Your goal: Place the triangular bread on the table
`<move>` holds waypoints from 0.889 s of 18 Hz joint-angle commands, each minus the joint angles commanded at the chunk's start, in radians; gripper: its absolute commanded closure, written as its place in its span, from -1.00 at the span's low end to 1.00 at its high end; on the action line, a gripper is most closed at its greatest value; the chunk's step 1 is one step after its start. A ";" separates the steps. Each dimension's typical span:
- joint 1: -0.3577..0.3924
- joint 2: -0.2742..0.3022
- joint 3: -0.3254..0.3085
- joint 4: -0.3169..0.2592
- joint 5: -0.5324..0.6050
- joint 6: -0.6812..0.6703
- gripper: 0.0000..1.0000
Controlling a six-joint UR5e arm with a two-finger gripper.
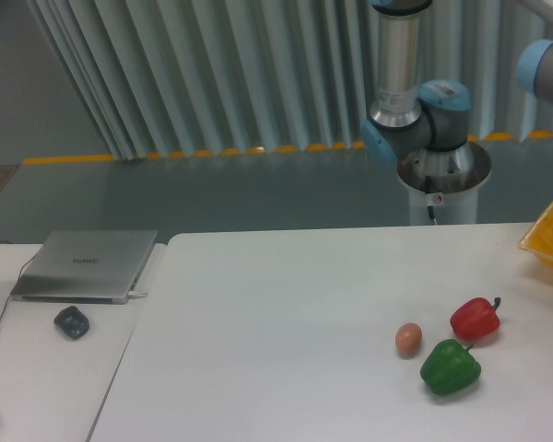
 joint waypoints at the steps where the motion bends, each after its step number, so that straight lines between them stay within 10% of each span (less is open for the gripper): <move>1: 0.008 0.000 -0.002 0.003 0.006 -0.001 -1.00; 16: 0.308 -0.080 0.014 0.006 -0.144 0.193 -1.00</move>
